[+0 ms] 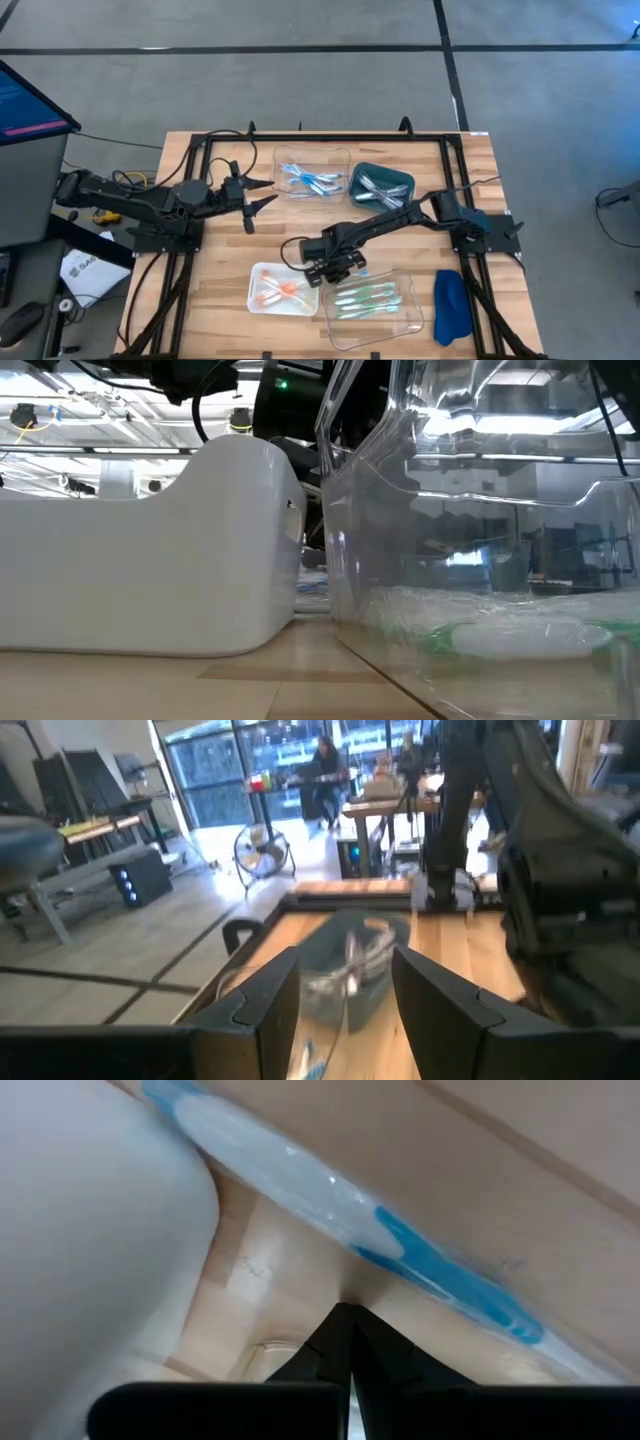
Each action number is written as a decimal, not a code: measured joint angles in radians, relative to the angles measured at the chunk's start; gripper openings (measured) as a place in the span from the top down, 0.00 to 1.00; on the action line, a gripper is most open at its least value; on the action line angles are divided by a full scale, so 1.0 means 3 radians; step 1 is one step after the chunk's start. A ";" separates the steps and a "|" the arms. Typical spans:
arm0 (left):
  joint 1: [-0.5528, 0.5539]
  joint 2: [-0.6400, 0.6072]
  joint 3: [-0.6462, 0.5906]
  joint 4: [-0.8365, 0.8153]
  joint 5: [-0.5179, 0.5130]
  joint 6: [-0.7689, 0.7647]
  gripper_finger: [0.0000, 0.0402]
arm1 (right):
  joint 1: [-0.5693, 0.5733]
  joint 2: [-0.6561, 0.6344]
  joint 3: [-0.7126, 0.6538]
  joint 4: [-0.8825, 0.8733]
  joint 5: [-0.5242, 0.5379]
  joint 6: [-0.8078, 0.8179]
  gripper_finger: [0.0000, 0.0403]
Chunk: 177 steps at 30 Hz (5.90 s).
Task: Pick & Place Toothbrushes
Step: Put the blue toothbrush into the top transparent bin
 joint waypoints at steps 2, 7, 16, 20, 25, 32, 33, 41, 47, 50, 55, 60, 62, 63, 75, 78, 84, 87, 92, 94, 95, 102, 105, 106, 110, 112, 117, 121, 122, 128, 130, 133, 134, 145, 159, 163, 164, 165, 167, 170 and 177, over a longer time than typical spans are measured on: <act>0.0000 -0.0017 -0.0009 -0.0028 -0.0001 0.0001 0.62 | -0.0013 0.0000 0.0000 -0.0035 0.0001 -0.0018 1.00; 0.0000 -0.0015 -0.0008 -0.0017 -0.0001 0.0000 0.62 | -0.0046 -0.0018 -0.0001 -0.0082 0.0046 -0.0060 1.00; 0.0000 -0.0015 -0.0008 -0.0021 -0.0001 -0.0001 0.62 | -0.0087 -0.0023 -0.0001 -0.0145 0.0084 -0.0092 1.00; 0.0000 -0.0015 -0.0008 -0.0022 0.0000 -0.0012 0.62 | -0.0087 -0.0024 0.0015 -0.0201 0.0119 -0.0164 1.00; -0.0001 -0.0015 -0.0008 -0.0022 0.0000 -0.0013 0.62 | -0.0079 -0.0023 0.0262 -0.0588 0.0481 -0.0334 1.00; -0.0001 -0.0015 -0.0008 -0.0022 0.0000 -0.0013 0.62 | -0.0082 -0.0023 0.0599 -0.1025 0.0745 -0.0472 1.00; 0.0000 -0.0015 -0.0008 -0.0021 0.0000 -0.0013 0.62 | -0.0082 -0.0023 0.0604 -0.1030 0.0759 -0.0472 1.00; 0.0000 -0.0015 -0.0008 -0.0022 0.0000 -0.0013 0.62 | -0.0079 -0.0018 0.0833 -0.1300 0.0690 -0.1437 1.00; 0.0000 -0.0015 -0.0008 -0.0023 0.0000 -0.0013 0.62 | -0.0074 -0.0020 0.1062 -0.1654 0.0738 -0.2230 1.00; -0.0001 -0.0015 -0.0006 -0.0024 0.0000 -0.0013 0.62 | -0.0039 -0.0020 0.1116 -0.1754 0.0844 -0.2441 1.00; 0.0000 -0.0015 -0.0006 -0.0024 0.0000 -0.0013 0.62 | 0.0072 -0.0020 0.1118 -0.1822 0.1071 -0.2683 1.00; 0.0000 -0.0015 -0.0006 -0.0024 0.0000 0.0016 0.62 | 0.0221 -0.0020 0.1118 -0.1802 0.1178 -0.2828 1.00; 0.0000 -0.0015 -0.0006 -0.0024 0.0000 0.0027 0.62 | 0.0293 -0.0020 0.1118 -0.1803 0.1313 -0.2827 1.00; 0.0000 -0.0015 -0.0006 -0.0024 0.0000 0.0027 0.62 | 0.0333 -0.0020 0.1118 -0.1809 0.1395 -0.2827 1.00; 0.0000 -0.0015 -0.0006 -0.0012 0.0000 0.0027 0.62 | 0.0615 -0.0242 0.1108 -0.1540 0.2249 -0.2911 1.00; 0.0000 -0.0015 -0.0005 -0.0004 0.0000 0.0027 0.62 | 0.0626 -0.0319 0.0995 -0.1556 0.2377 -0.2933 1.00; 0.0000 -0.0015 -0.0005 0.0002 0.0000 0.0016 0.62 | 0.0593 -0.0536 0.0396 -0.1015 0.2403 -0.3016 1.00; 0.0000 -0.0015 -0.0005 0.0003 0.0000 -0.0008 0.62 | 0.0575 -0.0830 -0.0139 -0.0460 0.2468 -0.3027 1.00; 0.0000 -0.0015 -0.0005 0.0010 0.0000 -0.0051 0.62 | 0.0565 -0.1376 -0.0975 0.0447 0.2533 -0.3001 1.00; 0.0000 -0.0015 -0.0005 0.0024 0.0000 -0.0050 0.62 | 0.0567 -0.1500 -0.1194 0.0654 0.2533 -0.3001 1.00; 0.0001 -0.0015 -0.0005 0.0030 0.0000 -0.0050 0.62 | 0.0567 -0.1527 -0.1259 0.0730 0.2530 -0.3001 1.00; 0.0105 0.0007 -0.0005 0.0078 0.0000 -0.0073 0.62 | 0.0506 -0.1520 -0.1419 0.0787 0.1962 -0.2928 0.99; 0.0149 0.0069 -0.0005 0.0090 0.0001 -0.0138 0.62 | 0.0503 -0.1520 -0.1442 0.0822 0.1938 -0.2877 0.94; 0.0162 0.0093 -0.0005 0.0090 0.0000 -0.0140 0.62 | 0.0502 -0.1520 -0.1442 0.0849 0.1938 -0.2876 0.92; 0.0205 0.0240 -0.0004 0.0149 0.0003 -0.0139 0.62 | 0.0416 -0.1520 -0.1441 0.0873 0.1844 -0.2612 0.81; 0.0224 0.0301 -0.0004 0.0189 0.0003 -0.0139 0.62 | 0.0276 -0.1520 -0.1441 0.0932 0.1559 -0.2185 0.76; 0.0249 0.0380 -0.0004 0.0253 0.0003 -0.0133 0.62 | 0.0093 -0.1517 -0.1439 0.1333 0.1050 -0.1529 0.69; 0.0249 0.0378 -0.0004 0.0273 0.0003 -0.0128 0.62 | 0.0143 -0.1517 -0.1437 0.1557 0.0863 -0.1790 0.66; 0.0249 0.0378 -0.0004 0.0276 0.0003 -0.0127 0.62 | 0.0152 -0.1517 -0.1437 0.1579 0.0870 -0.1932 0.66; 0.0248 0.0378 -0.0004 0.0280 0.0003 -0.0126 0.62 | 0.0163 -0.1516 -0.1430 0.1721 0.0890 -0.2439 0.68; 0.0248 0.0378 -0.0004 0.0279 0.0003 -0.0126 0.62 | 0.0170 -0.1516 -0.1390 0.1724 0.0872 -0.2441 0.69; 0.0247 0.0378 -0.0004 0.0279 0.0003 -0.0126 0.62 | 0.0167 -0.1516 -0.1340 0.1731 0.0874 -0.2441 0.69; 0.0247 0.0378 -0.0004 0.0279 0.0003 -0.0126 0.62 | 0.0169 -0.1516 -0.1331 0.1727 0.0877 -0.2440 0.69; 0.0247 0.0378 -0.0004 0.0281 0.0003 -0.0125 0.62 | 0.0139 -0.1516 -0.1316 0.1606 0.0732 -0.2390 0.70; 0.0247 0.0378 -0.0004 0.0293 0.0003 -0.0125 0.62 | 0.0131 -0.1516 -0.1316 0.1731 0.0718 -0.2385 0.69; 0.0247 0.0378 -0.0004 0.0299 0.0003 -0.0124 0.62 | 0.0129 -0.1517 -0.1317 0.1809 0.0718 -0.2374 0.69; 0.0247 0.0378 -0.0004 0.0301 0.0003 -0.0125 0.62 | 0.0129 -0.1517 -0.1317 0.1851 0.0720 -0.2345 0.69; 0.0247 0.0378 -0.0005 0.0302 0.0003 -0.0125 0.62 | 0.0128 -0.1517 -0.1317 0.1890 0.0721 -0.2288 0.69; 0.0247 0.0378 -0.0005 0.0302 0.0003 -0.0125 0.62 | 0.0128 -0.1517 -0.1317 0.1973 0.0721 -0.2203 0.69; 0.0240 0.0378 -0.0005 0.0304 0.0003 -0.0125 0.62 | 0.0115 -0.1518 -0.1317 0.2062 0.0719 -0.2339 0.69; 0.0238 0.0378 -0.0005 0.0304 0.0003 -0.0125 0.62 | -0.0089 -0.1520 -0.1317 0.1479 0.0582 -0.2400 0.69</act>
